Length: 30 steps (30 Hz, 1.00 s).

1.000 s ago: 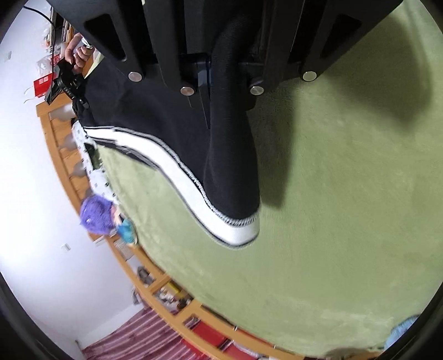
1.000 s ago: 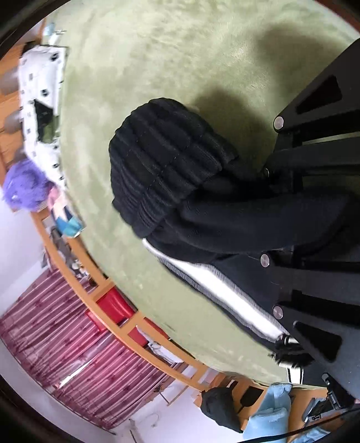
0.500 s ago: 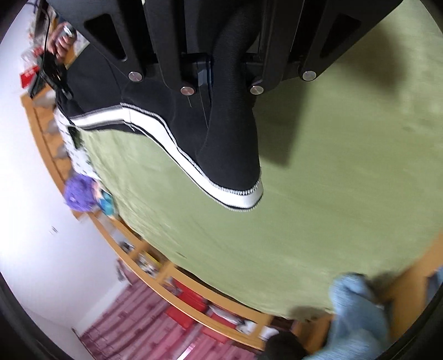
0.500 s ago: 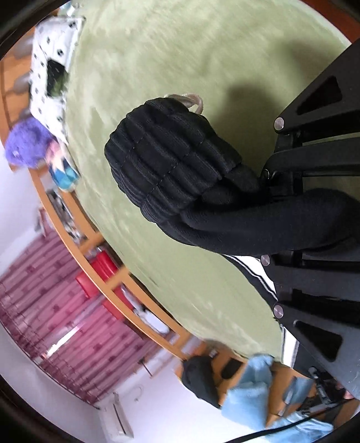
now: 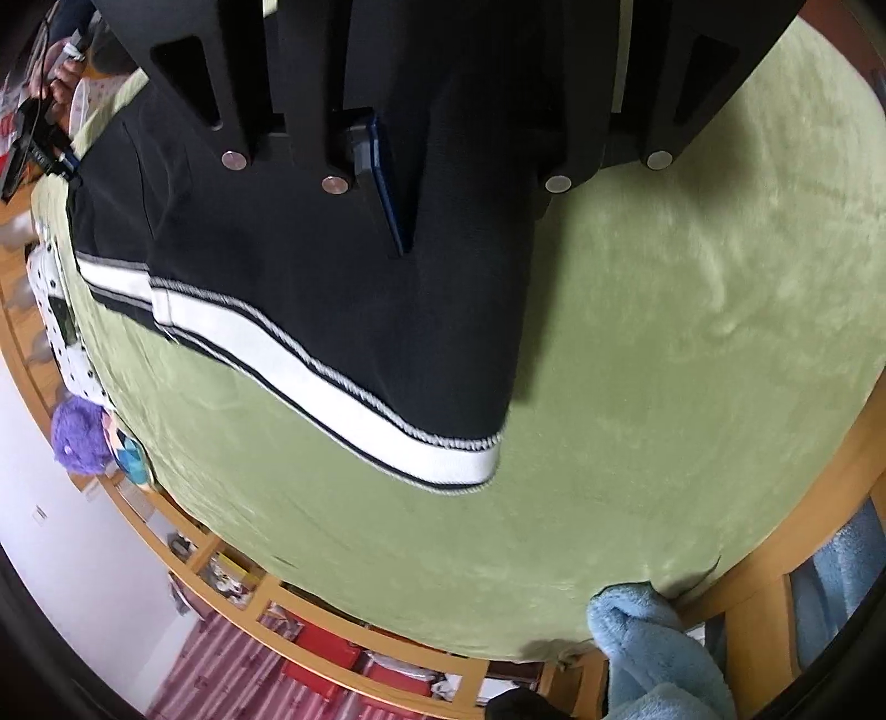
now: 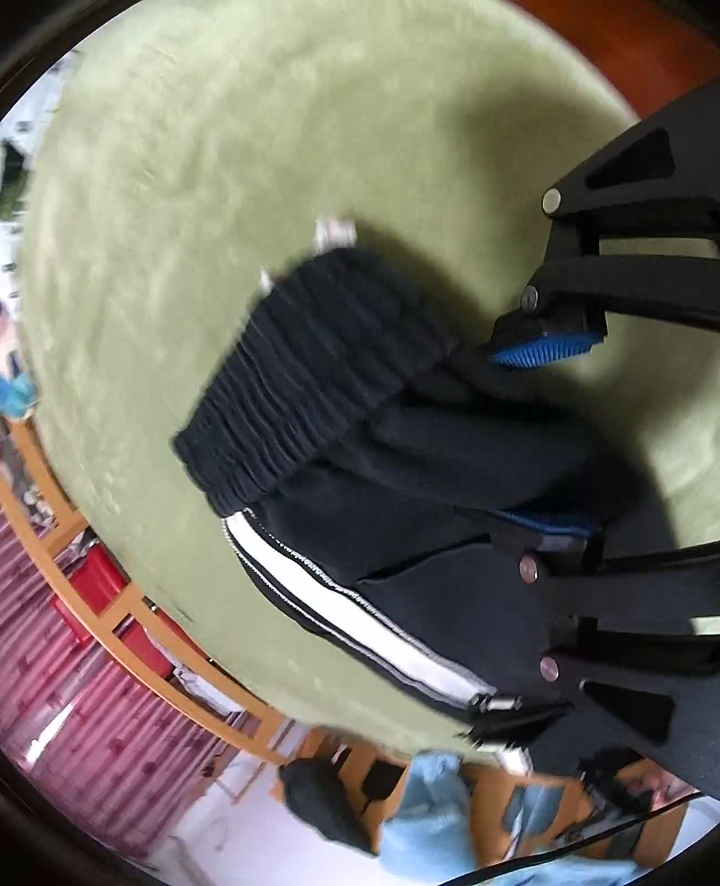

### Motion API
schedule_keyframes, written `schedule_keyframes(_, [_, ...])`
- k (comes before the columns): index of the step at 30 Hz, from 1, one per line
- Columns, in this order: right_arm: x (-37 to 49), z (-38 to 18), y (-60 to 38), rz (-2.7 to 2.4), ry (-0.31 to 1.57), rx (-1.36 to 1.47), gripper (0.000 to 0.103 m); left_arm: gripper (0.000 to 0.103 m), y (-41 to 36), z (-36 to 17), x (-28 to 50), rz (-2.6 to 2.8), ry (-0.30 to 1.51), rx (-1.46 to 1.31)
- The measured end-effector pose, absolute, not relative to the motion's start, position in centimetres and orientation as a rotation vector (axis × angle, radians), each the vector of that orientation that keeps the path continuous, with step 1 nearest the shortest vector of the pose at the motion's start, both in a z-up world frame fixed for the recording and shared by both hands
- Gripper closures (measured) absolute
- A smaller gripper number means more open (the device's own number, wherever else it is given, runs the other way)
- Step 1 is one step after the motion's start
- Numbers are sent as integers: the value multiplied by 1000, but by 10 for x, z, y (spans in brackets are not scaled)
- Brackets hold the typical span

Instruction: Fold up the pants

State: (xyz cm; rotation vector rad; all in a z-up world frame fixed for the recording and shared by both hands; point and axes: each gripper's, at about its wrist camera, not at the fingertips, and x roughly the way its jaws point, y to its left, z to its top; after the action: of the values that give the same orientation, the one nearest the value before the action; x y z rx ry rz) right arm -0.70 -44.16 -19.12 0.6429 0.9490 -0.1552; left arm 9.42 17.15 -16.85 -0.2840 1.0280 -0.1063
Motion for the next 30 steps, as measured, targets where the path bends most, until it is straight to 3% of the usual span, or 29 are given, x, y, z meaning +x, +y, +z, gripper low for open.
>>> schedule_keyframes(3, [-20, -164, -425, -170, 902, 555, 57, 67, 163, -162, 79, -115, 1008, -232])
schedule_keyframes(6, [-24, -139, -401, -131, 861, 475, 56, 43, 160, -153, 61, -21, 973, -139])
schedule_keyframes(13, [-1, -121, -313, 87, 839, 400, 56, 43, 180, -151, 32, -134, 921, -310])
schedule_keyframes(19, [38, -137, -228, 265, 874, 408, 56, 43, 158, -200, 22, -93, 996, -222])
schedule_keyframes(25, [76, -155, -168, 329, 910, 331, 53, 39, 178, -184, 2, -185, 953, -301])
schedule_keyframes(28, [104, -169, -146, 342, 936, 311, 49, 39, 201, -183, -5, -164, 940, -364])
schedule_keyframes(30, [121, -182, -134, 339, 966, 302, 40, 39, 211, -188, -9, -161, 946, -398])
